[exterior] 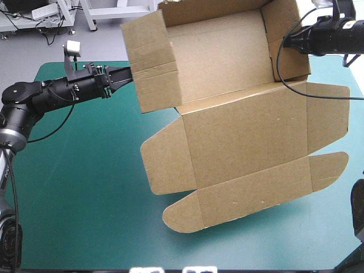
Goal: Fold the box
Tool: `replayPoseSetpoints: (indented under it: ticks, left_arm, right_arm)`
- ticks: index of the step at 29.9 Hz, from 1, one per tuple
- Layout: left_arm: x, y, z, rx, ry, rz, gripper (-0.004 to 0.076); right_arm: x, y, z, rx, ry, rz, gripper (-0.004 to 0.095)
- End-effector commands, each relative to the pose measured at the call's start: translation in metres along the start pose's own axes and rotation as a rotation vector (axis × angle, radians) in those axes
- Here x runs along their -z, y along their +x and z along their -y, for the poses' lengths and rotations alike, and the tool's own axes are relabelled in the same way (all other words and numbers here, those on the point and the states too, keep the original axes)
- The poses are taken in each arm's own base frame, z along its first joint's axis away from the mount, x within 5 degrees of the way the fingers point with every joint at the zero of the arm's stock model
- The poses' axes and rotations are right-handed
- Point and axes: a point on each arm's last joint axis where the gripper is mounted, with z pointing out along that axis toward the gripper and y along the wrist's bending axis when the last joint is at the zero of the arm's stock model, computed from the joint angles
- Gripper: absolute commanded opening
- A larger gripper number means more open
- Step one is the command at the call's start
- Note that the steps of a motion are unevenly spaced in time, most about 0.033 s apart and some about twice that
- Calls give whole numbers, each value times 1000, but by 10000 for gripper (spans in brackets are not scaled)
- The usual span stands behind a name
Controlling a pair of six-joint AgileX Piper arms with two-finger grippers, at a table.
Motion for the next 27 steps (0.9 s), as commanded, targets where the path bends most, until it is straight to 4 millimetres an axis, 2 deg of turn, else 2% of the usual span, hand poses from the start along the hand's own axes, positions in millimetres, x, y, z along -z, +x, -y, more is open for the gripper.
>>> replayPoseSetpoints:
  ticks: [1, 7, 13, 22, 27]
  left_arm:
    - [-3, -1, 46, -30, 183, -6, 314]
    - [-9, -1, 57, -56, 218, -22, 314]
    - [-9, -5, 59, -77, 200, -16, 314]
    - [-11, -5, 41, -138, 1, -26, 314]
    - [-11, -7, 37, -142, -49, 0, 314]
  right_arm:
    - [15, -8, -16, 3, -54, 55, -1]
    - [5, -6, -22, 21, -72, 35, -1]
    - [1, -6, -30, 34, -94, 25, -1]
    - [-11, -3, -56, 74, -137, -8, -1]
    - [-15, -1, -64, 80, -137, -26, 0]
